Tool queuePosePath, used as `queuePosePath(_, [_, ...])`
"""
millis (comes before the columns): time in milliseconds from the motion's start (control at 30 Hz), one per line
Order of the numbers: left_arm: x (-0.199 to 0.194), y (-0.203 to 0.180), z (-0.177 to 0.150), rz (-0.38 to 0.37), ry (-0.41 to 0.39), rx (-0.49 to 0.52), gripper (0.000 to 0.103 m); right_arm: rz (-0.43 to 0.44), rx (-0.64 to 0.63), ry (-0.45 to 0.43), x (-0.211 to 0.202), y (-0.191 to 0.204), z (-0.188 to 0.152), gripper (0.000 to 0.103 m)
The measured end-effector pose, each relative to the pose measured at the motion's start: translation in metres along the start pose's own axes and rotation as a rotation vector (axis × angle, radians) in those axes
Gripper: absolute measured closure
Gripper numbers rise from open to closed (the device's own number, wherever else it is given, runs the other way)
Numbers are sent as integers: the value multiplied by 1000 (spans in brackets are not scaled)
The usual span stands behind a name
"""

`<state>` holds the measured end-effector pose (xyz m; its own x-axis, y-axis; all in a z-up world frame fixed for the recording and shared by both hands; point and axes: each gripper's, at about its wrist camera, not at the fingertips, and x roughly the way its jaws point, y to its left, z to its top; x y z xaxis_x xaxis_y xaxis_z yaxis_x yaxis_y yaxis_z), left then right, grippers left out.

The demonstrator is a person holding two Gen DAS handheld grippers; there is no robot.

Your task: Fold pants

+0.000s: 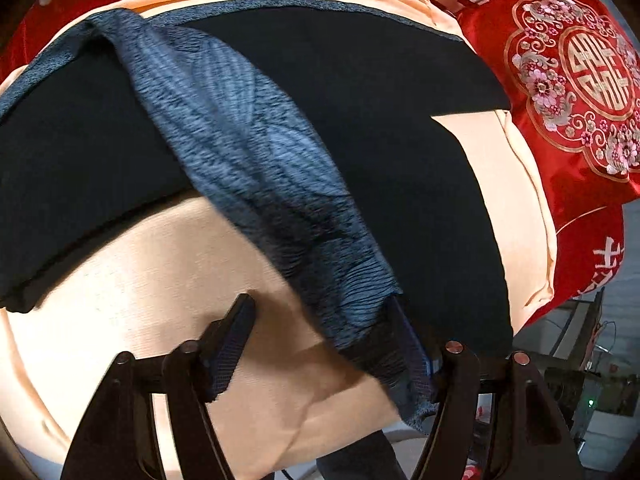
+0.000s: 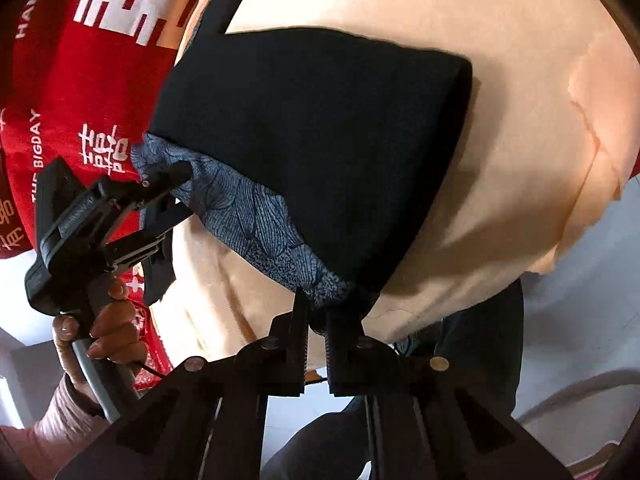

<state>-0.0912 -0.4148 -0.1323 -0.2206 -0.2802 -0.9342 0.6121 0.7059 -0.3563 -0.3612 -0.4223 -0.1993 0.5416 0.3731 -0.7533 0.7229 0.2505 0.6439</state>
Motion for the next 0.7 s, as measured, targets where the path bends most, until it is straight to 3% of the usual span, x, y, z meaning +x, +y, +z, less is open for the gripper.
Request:
queuePosePath(33, [2,-3,1,-21,10,0,60,13,-6,6,-4,3,3,97])
queuePosePath(67, [4,-4,2,-32,30,1,82,31,-15,10,-10,8,7,97])
queuePosePath(133, [4,-7,4,-32,42,-8,84,65,-35,11,-22,17,16,97])
queuePosePath(200, [-3,-11,9,-47,36,-19,94,88,-76,-2,-37,33,29,97])
queuePosePath(400, [-43,-29,45,-91,-54,-23,94,128,-207,-94,-93,84,105,97])
queuePosePath(533, [-57,-41,89,-109,-100,-36,94,84,-302,-161,-114,120,166,97])
queuePosePath(700, [-67,-66,152,-30,-213,32,94,-8,-400,-207,-114,164,249,97])
